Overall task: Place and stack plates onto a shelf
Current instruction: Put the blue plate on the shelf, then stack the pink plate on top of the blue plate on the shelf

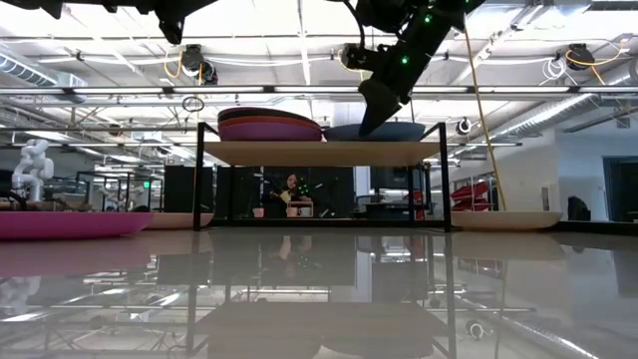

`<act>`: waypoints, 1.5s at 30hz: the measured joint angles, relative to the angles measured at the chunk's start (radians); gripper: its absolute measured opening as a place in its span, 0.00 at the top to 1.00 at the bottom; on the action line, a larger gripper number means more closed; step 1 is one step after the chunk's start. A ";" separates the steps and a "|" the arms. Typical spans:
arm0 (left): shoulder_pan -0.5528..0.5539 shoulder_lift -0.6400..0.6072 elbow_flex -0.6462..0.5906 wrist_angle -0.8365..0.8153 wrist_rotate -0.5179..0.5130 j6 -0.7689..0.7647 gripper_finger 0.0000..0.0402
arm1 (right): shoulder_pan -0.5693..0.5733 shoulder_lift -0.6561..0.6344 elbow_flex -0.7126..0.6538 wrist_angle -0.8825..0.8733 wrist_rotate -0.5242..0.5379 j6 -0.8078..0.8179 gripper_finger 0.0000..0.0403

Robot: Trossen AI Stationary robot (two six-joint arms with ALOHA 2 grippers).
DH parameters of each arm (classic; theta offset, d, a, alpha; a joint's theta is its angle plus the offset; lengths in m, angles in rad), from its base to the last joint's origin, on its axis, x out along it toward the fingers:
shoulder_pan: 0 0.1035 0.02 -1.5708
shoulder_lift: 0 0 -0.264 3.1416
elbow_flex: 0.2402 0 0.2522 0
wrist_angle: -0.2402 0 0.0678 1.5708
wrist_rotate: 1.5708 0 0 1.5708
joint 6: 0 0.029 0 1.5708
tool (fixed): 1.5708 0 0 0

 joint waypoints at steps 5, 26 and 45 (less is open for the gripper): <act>0.000 0.000 0.000 0.000 0.000 0.000 0.68 | 0.000 0.000 0.000 0.001 0.003 -0.005 0.84; 0.000 0.000 0.000 0.001 -0.001 0.037 0.68 | 0.117 -0.118 -0.002 0.037 0.000 -0.021 0.51; -0.230 0.211 0.089 -0.730 -0.260 -0.128 0.68 | 0.371 -0.399 0.000 0.266 -0.002 -0.085 0.51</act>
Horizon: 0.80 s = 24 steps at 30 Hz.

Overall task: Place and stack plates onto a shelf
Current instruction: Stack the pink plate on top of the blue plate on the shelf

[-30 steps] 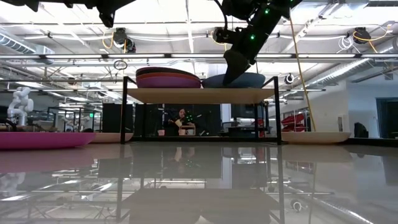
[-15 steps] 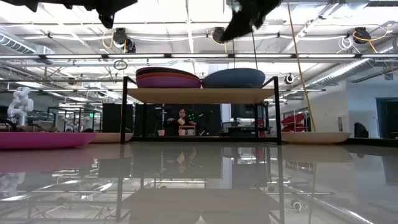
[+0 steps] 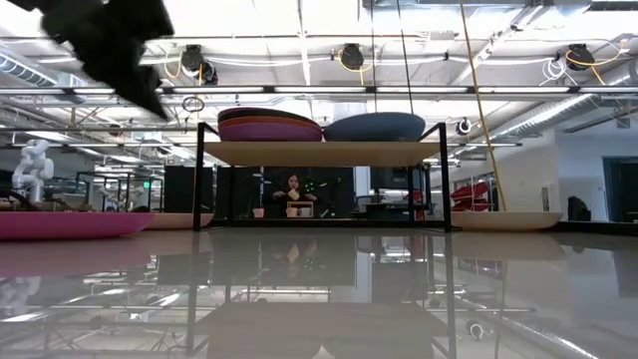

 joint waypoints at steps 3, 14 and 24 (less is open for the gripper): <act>-0.082 0.088 0.000 -0.075 -0.005 -0.100 0.68 | 0.019 0.000 0.000 -0.003 0.000 0.000 0.51; -0.319 0.351 0.001 -0.266 -0.103 -0.613 0.68 | 0.036 0.035 0.000 0.000 0.004 0.002 0.51; -0.330 0.495 0.001 -0.291 -0.053 -0.683 0.69 | 0.034 0.062 0.000 0.005 0.032 -0.006 0.51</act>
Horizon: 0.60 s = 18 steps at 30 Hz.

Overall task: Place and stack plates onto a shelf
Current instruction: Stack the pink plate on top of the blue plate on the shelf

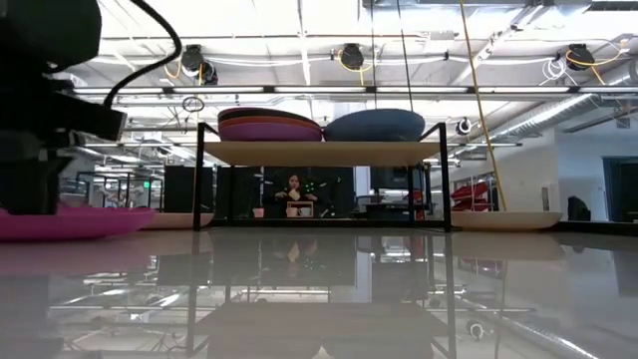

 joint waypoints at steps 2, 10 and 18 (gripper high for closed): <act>0.000 0.001 0.000 0.006 0.041 0.025 0.69 | 0.000 0.001 0.000 -0.001 0.000 0.000 0.51; 0.005 -0.022 0.115 -0.112 0.045 0.082 0.68 | 0.000 0.002 0.000 0.000 0.000 0.003 0.51; -0.057 -0.023 0.234 -0.080 0.029 0.138 0.68 | 0.002 0.002 0.000 -0.002 0.000 0.025 0.51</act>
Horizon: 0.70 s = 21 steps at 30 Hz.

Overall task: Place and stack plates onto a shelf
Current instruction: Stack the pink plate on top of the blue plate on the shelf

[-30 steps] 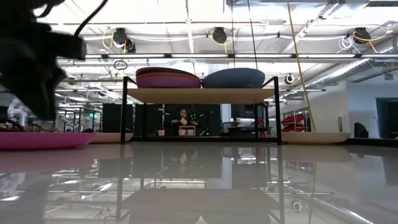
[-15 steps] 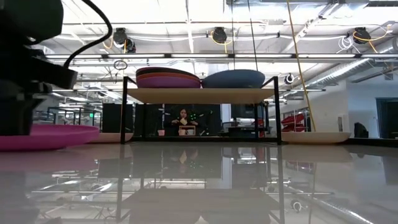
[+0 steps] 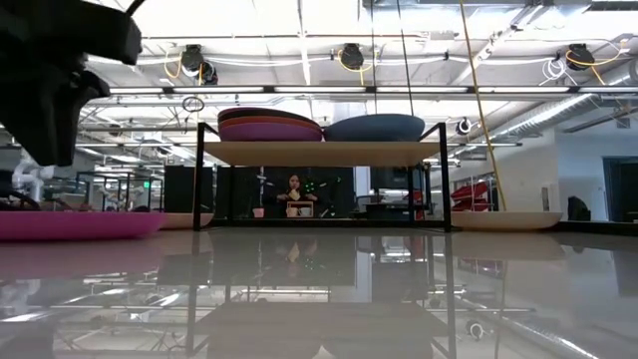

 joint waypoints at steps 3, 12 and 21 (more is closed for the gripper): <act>-0.024 0.003 -0.032 -0.005 -0.004 -0.025 0.68 | 0.000 0.000 0.000 -0.009 0.000 0.017 0.51; -0.036 0.032 -0.166 0.007 0.006 -0.117 0.68 | 0.000 -0.001 -0.044 0.013 -0.001 0.035 0.51; -0.033 0.031 -0.192 0.055 0.012 -0.093 0.68 | -0.008 0.000 -0.094 0.037 0.000 0.037 0.51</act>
